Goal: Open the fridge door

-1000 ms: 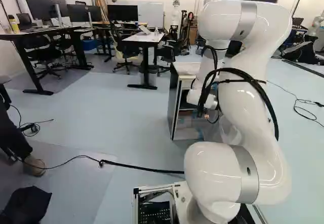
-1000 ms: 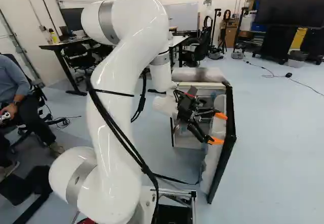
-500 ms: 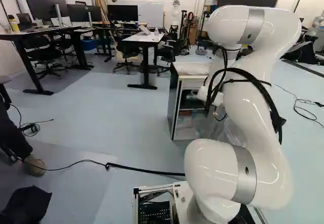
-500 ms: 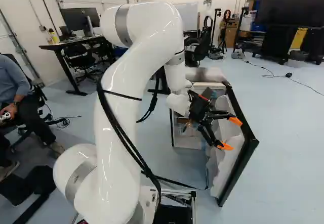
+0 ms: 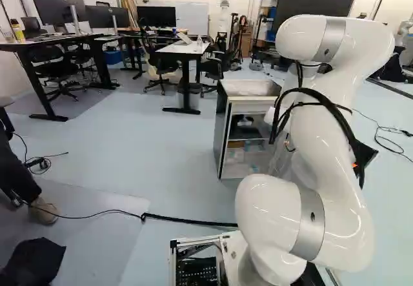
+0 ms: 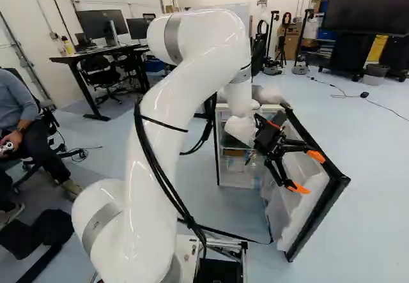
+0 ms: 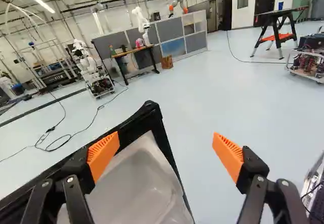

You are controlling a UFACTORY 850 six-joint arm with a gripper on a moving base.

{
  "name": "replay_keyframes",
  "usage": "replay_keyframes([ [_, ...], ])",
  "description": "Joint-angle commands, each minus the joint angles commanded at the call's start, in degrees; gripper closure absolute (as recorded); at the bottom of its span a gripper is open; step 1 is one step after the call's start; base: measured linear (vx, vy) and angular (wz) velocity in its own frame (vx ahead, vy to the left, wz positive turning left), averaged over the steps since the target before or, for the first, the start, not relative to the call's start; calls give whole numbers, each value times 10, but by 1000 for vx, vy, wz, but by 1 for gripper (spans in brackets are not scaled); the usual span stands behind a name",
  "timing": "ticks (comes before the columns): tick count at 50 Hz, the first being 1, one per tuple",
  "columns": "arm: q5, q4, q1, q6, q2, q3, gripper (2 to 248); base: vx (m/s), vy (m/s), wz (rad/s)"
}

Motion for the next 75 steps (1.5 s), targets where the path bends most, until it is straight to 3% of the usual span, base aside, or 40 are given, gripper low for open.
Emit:
replay_keyframes([
  [14,0,0,-28,0,-17,-38,3,0,0,0],
  [29,0,-14,-23,0,-8,-19,3,0,0,0],
  [75,-11,-249,46,0,89,172,3,0,0,0],
])
